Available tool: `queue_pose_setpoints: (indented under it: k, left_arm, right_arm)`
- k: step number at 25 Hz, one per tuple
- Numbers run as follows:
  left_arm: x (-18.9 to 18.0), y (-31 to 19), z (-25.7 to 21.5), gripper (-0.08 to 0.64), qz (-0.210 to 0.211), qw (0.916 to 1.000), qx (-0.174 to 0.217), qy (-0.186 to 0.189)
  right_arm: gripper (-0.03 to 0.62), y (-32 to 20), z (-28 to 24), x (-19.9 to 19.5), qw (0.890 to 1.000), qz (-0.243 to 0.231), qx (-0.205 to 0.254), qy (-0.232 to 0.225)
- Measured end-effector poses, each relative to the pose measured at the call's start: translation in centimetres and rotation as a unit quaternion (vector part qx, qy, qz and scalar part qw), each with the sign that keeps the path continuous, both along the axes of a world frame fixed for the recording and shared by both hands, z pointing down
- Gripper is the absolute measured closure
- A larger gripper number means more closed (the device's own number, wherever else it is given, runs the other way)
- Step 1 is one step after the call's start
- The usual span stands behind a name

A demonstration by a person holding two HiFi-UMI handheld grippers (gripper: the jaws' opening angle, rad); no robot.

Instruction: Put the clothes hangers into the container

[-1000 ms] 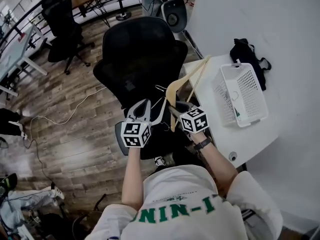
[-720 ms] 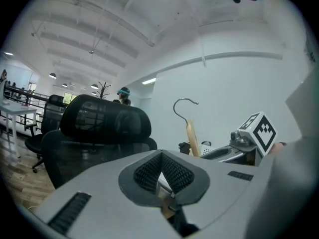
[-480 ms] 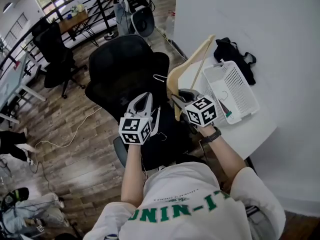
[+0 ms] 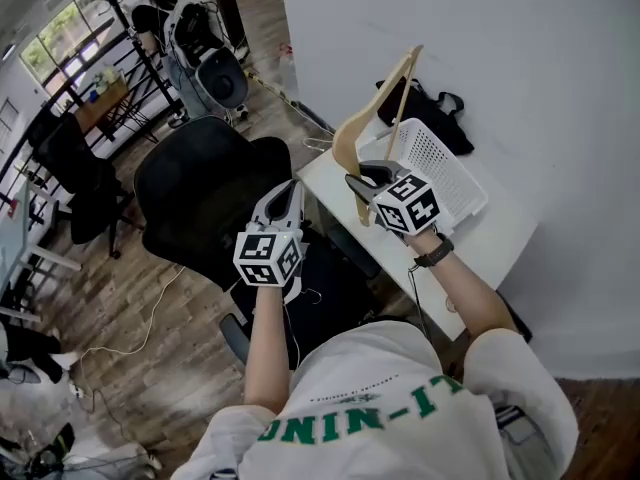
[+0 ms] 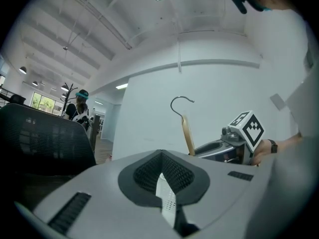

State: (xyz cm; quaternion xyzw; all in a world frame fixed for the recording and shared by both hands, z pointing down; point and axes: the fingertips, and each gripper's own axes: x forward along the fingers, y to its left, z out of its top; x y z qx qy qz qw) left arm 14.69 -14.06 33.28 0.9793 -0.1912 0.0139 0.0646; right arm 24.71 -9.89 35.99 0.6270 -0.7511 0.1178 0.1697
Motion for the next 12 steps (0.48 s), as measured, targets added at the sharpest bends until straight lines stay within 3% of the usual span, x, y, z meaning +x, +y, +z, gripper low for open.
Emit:
queue_pose_setpoints:
  k: [7,12]
  left_arm:
    - [9.0,2.3,-1.2,0.557,0.063,0.9980,-0.002,0.010]
    - [13.7,4.1,-1.0,0.557,0.101,0.9949,-0.002,0.008]
  right_arm:
    - [0.483,3.1,-0.6,9.8,0.997,0.064,-0.023,0.027]
    - [0.476,5.1,0.7,14.3,0.994,0.091,-0.042,-0.044]
